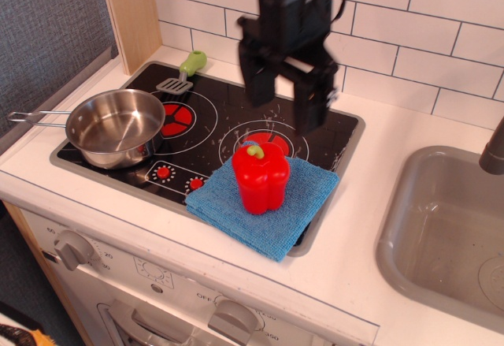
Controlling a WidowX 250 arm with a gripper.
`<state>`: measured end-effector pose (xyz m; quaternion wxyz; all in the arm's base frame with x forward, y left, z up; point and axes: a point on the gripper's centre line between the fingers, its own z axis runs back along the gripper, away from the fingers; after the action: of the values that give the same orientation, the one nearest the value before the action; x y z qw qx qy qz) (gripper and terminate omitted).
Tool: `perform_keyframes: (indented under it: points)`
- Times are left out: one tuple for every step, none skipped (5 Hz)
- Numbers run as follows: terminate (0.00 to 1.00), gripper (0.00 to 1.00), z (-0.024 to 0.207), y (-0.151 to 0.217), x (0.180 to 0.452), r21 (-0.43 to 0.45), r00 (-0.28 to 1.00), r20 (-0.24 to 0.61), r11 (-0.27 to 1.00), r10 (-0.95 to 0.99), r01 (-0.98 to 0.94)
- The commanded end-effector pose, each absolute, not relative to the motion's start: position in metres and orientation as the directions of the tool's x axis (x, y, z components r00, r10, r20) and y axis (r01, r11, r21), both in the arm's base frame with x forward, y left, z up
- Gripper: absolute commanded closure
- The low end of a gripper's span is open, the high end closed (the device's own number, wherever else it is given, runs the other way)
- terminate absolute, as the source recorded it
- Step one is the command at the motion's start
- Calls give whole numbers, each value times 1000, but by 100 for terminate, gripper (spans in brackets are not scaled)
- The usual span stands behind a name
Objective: Move the red pepper next to the green spatula.
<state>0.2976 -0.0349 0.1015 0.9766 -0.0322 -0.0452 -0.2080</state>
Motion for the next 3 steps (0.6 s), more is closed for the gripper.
perform_keyframes:
  points:
    - [0, 0, 98, -14, 276, -13, 920, 101, 925, -378, 381]
    - [0, 0, 88, -15, 268, -9, 915, 88, 918, -394, 397]
    - [0, 100, 82, -20, 265, -12, 907, 80, 909, -414, 416]
